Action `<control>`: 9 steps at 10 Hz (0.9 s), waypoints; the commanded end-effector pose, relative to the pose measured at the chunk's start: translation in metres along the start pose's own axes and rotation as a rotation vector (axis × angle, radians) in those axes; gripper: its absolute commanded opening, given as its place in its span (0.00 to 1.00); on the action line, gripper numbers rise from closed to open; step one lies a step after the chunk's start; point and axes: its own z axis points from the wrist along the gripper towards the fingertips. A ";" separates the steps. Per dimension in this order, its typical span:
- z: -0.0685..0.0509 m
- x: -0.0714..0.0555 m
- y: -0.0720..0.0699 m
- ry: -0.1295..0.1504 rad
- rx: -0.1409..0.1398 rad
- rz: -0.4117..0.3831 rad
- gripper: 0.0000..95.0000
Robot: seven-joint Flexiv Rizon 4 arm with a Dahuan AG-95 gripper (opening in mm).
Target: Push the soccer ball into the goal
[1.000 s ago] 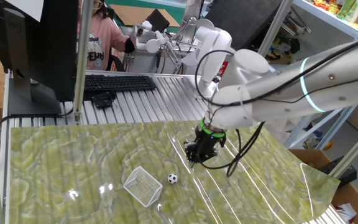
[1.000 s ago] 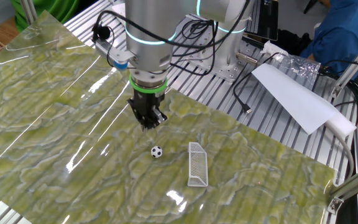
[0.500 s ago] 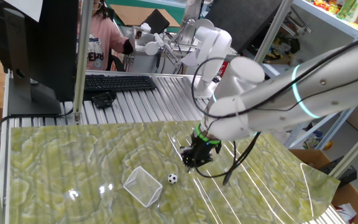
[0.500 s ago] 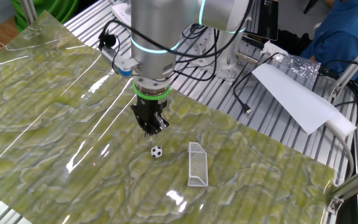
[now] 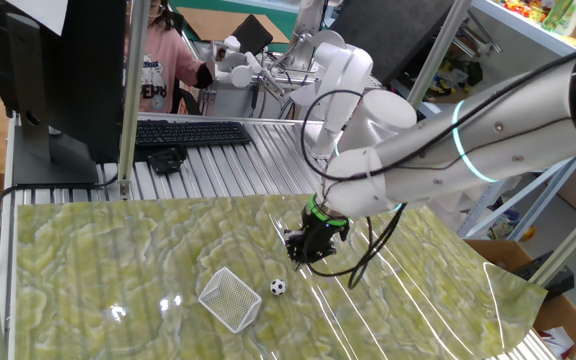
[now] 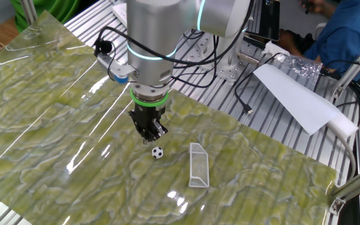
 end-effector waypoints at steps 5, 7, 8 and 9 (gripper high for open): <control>0.014 -0.002 -0.004 -0.008 0.003 -0.010 0.00; 0.016 0.000 -0.004 -0.008 0.001 -0.008 0.00; 0.016 0.001 -0.004 -0.009 0.002 -0.009 0.00; 0.016 0.001 -0.004 -0.008 0.002 -0.014 0.00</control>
